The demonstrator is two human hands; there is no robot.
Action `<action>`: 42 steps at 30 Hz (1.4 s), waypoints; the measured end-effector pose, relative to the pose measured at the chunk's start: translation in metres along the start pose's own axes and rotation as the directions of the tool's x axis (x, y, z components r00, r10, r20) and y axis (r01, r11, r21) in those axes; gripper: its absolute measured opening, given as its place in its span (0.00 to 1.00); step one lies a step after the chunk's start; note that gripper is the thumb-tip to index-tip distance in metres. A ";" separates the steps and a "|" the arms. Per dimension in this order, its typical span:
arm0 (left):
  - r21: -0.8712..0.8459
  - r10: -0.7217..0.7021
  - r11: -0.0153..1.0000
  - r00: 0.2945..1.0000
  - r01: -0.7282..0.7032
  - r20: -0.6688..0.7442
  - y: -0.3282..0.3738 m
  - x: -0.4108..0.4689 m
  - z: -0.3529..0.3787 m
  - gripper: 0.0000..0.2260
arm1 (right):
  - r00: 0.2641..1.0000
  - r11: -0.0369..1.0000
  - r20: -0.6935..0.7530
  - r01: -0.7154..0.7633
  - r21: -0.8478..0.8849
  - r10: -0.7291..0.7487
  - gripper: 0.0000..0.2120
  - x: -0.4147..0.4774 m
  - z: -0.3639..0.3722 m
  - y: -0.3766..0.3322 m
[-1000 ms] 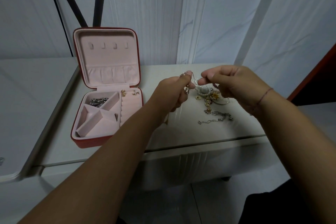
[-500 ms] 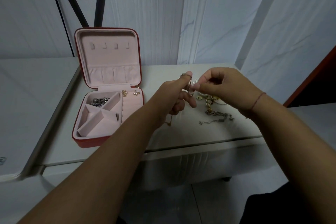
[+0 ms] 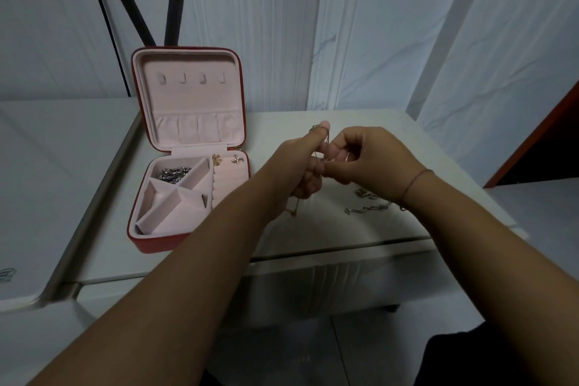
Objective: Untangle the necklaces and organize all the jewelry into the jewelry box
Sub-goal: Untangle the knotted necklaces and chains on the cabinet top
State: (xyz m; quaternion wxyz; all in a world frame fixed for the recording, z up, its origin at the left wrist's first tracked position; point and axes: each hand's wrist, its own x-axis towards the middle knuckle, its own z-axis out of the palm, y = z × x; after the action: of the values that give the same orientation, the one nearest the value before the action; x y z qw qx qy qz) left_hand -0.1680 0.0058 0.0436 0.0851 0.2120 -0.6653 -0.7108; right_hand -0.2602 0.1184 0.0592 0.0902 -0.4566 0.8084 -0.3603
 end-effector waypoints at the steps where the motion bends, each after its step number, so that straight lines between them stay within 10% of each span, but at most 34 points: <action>1: 0.009 0.000 1.000 1.000 0.000 0.000 0.000 -0.001 0.000 0.20 | 1.000 0.999 0.005 0.003 -0.037 -0.002 0.10 0.001 0.001 0.000; 8: 0.001 -0.047 0.999 0.999 0.047 0.010 0.003 -0.005 0.001 0.25 | 0.998 0.974 -0.057 0.000 -0.227 -0.013 0.20 0.001 0.002 -0.006; 21: -0.050 -0.083 0.995 0.996 0.085 0.028 0.003 -0.003 0.002 0.30 | 0.999 0.959 -0.007 0.029 -0.283 -0.033 0.07 0.003 0.004 0.000; 34: -0.177 -0.171 0.970 0.985 0.166 -0.017 0.000 0.003 0.001 0.36 | 0.998 0.997 0.021 -0.054 0.063 0.053 0.04 0.002 -0.009 0.010; 42: -0.304 -0.151 0.943 0.988 0.135 -0.029 0.003 0.002 -0.005 0.31 | 0.949 0.810 0.168 -0.316 0.494 0.268 0.06 0.001 -0.022 0.016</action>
State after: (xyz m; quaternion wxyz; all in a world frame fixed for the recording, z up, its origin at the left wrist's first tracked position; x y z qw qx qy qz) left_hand -0.1684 0.0001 0.0463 0.0819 0.2630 -0.5296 -0.8023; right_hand -0.2824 0.1337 0.0649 0.2995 -0.3017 0.7381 -0.5238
